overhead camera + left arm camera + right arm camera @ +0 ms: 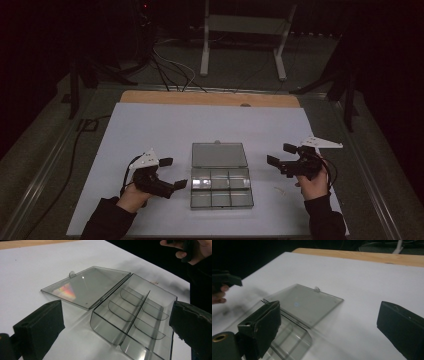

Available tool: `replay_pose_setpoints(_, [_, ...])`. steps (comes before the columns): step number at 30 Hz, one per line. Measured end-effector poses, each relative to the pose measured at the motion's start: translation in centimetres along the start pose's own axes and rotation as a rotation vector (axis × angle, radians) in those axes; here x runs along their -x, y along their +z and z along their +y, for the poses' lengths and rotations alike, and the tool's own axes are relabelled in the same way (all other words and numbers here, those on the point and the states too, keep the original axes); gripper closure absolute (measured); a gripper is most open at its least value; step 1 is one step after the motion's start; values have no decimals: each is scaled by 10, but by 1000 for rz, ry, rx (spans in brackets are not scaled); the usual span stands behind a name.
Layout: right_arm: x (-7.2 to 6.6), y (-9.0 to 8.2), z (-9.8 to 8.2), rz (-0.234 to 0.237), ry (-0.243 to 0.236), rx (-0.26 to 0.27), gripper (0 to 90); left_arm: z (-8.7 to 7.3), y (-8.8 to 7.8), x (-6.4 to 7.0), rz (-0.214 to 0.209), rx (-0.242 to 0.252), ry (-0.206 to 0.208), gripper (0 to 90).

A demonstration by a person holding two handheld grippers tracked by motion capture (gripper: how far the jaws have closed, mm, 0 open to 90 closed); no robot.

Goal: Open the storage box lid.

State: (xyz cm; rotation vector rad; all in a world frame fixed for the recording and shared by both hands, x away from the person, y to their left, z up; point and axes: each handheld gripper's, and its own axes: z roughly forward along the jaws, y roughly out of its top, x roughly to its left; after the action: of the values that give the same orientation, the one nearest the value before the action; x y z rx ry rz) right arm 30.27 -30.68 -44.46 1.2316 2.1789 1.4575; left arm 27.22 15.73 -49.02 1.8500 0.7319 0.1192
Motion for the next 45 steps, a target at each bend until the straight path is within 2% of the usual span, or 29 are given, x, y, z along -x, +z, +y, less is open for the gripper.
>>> replay_pose_setpoints(7, [9,-10,-12,5,-8,-55,47,-5,-7,0,10,9,-10,8])
replay_pose_setpoints(11, [12,-13,-23,20,-13,-52,47,-9,-10,-2,18,9,-13,8])
replay_pose_setpoints(15, [13,-17,-32,26,-27,-61,47,-11,-12,-1,8,15,-15,8])
replay_pose_setpoints(20, [15,-22,-40,33,-22,-46,47,-15,-13,1,8,12,-8,8])
replay_pose_setpoints(25, [16,-25,-48,50,-3,-59,49,-20,-14,2,8,19,-6,8])
replay_pose_setpoints(28, [14,-24,-52,23,-15,-81,53,-22,-15,2,17,19,-6,8])
replay_pose_setpoints(31, [15,-23,-56,13,5,-100,68,-24,-17,0,21,19,-18,8])
replay_pose_setpoints(35, [17,-22,-60,-18,32,-111,132,-24,-18,-1,25,29,-20,8])
replay_pose_setpoints(39, [15,-22,-65,-19,12,-135,185,-25,-18,-1,27,31,-19,8])
replay_pose_setpoints(43, [14,-20,-70,-43,5,-186,363,-26,-19,-2,29,32,-22,8])
replay_pose_setpoints(45, [12,-19,-73,-56,-19,-214,408,-26,-19,-2,30,32,-25,8])
